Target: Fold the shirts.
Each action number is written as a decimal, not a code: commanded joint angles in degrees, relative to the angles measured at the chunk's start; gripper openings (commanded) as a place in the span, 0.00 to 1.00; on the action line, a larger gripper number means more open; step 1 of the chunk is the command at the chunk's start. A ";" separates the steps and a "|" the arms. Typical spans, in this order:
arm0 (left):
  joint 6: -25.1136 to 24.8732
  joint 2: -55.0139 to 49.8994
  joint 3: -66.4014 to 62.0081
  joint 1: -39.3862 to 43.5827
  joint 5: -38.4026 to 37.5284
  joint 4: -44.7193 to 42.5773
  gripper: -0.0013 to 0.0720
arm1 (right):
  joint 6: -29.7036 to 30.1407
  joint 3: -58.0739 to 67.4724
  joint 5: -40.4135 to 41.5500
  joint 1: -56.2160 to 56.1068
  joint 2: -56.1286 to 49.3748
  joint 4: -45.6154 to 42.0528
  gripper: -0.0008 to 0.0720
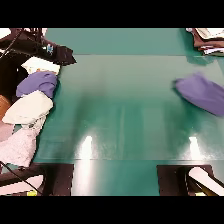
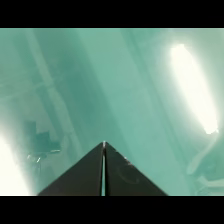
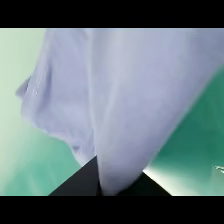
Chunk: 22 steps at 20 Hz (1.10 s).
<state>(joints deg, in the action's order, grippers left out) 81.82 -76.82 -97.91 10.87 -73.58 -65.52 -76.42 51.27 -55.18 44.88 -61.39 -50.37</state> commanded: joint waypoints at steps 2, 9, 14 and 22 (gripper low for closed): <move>0.74 -0.02 0.00 0.09 0.72 -0.02 0.05 | -0.28 -5.86 -0.81 15.85 3.41 -0.31 0.03; 0.66 -0.02 0.00 0.09 0.57 -0.04 0.05 | -0.24 0.46 -6.95 15.47 3.26 -15.89 0.69; 0.63 -0.02 0.00 0.09 0.68 -0.04 0.05 | -3.32 11.39 -15.50 20.94 3.26 -22.51 0.69; -0.83 -0.02 0.00 0.09 0.96 -0.04 0.05 | -3.26 12.57 -17.16 -8.94 3.26 -0.33 0.68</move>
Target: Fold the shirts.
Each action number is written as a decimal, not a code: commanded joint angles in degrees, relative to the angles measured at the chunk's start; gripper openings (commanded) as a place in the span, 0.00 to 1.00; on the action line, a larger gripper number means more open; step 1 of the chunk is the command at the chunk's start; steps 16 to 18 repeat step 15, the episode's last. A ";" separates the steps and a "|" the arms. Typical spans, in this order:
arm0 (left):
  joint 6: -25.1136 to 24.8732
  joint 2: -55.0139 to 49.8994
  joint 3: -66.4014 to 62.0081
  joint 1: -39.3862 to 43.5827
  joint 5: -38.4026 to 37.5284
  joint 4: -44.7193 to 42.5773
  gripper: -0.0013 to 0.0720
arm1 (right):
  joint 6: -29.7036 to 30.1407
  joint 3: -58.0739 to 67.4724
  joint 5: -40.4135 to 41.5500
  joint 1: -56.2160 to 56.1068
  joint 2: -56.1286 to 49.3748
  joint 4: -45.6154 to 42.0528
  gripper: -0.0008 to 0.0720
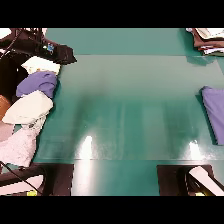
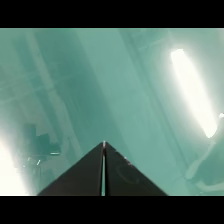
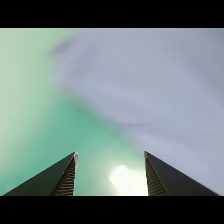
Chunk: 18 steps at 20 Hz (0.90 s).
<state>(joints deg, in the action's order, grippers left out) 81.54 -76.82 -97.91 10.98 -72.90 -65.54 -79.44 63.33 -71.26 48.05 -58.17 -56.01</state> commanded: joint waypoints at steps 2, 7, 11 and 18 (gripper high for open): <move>-0.55 -0.02 0.00 -0.02 0.63 -0.02 0.05 | -0.22 0.50 -0.46 -22.93 0.04 5.25 0.61; -0.55 -0.02 0.00 -0.02 0.76 -0.02 0.05 | -0.15 0.50 2.29 -42.47 0.04 4.92 0.21; -0.55 -0.02 0.00 -0.02 0.94 -0.02 0.05 | 0.04 0.50 2.27 -48.50 0.04 4.92 0.03; -0.55 -0.02 0.00 -0.02 0.94 -0.02 0.05 | 0.02 0.50 1.20 -49.07 0.04 4.94 0.03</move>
